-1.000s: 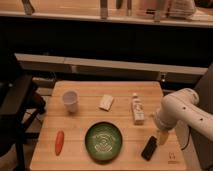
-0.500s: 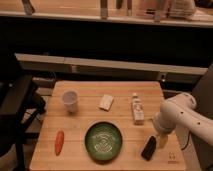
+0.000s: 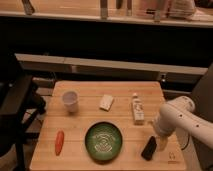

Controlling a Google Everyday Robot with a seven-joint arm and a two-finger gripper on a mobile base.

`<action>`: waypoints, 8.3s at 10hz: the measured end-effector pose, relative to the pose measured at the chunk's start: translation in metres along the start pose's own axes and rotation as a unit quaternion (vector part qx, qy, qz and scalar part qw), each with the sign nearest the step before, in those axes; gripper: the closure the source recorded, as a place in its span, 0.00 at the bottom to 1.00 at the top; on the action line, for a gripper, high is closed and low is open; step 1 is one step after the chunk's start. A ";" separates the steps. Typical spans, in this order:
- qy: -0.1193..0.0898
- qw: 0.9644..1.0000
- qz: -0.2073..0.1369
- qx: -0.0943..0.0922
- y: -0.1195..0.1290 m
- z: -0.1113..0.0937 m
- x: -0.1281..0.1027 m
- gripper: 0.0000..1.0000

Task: Place the eraser in the ceramic cup

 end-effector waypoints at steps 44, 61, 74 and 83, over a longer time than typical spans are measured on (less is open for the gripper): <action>-0.002 0.999 -0.044 -0.032 0.019 0.045 0.015 0.37; 0.020 0.996 -0.085 -0.015 -0.007 -0.025 -0.015 0.95; 0.043 0.991 -0.124 0.000 -0.064 -0.060 -0.077 0.95; 0.058 0.987 -0.151 0.019 -0.108 -0.078 -0.101 0.95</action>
